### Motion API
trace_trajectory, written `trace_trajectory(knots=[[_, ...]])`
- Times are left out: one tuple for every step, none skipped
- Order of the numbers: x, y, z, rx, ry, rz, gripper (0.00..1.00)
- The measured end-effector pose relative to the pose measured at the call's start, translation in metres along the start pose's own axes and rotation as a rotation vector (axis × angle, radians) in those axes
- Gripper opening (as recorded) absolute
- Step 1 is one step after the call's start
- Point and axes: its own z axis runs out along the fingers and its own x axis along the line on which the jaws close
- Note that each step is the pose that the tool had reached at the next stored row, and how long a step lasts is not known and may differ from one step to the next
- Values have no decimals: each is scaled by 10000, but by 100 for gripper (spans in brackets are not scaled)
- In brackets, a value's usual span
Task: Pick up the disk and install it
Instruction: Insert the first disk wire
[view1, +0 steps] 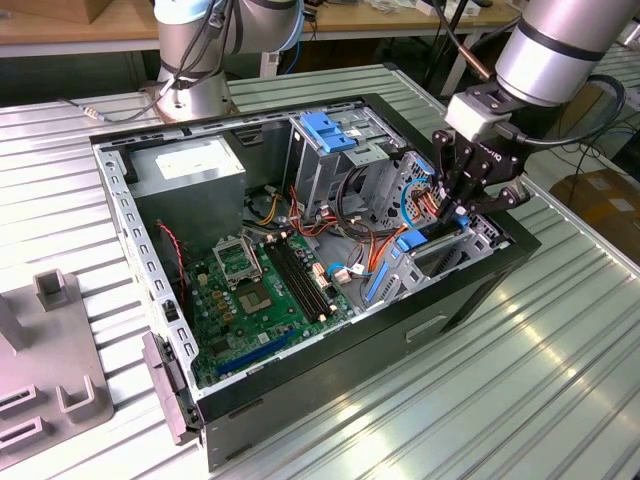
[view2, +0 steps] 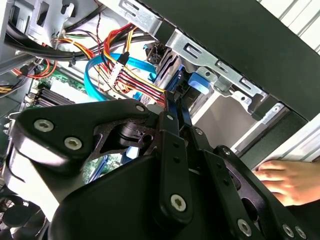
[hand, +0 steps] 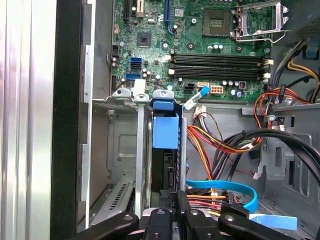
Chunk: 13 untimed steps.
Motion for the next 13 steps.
trace_trajectory(knots=[[0, 0, 7, 0, 4, 0, 16], [1, 0, 13, -1, 10, 0, 16], [2, 0, 13, -1, 9, 0, 16], [1, 0, 14, 0, 7, 0, 16], [1, 0, 17, 0, 3, 1, 16], [1, 0, 17, 1, 2, 0, 16], [1, 0, 17, 1, 2, 0, 16], [1, 0, 17, 0, 2, 1, 16], [1, 0, 18, 0, 1, 0, 16], [1, 0, 25, 1, -15, 0, 17], [1, 0, 24, 1, -11, 1, 17], [2, 0, 13, 0, 2, 0, 24], [2, 0, 1, 0, 3, 0, 24]])
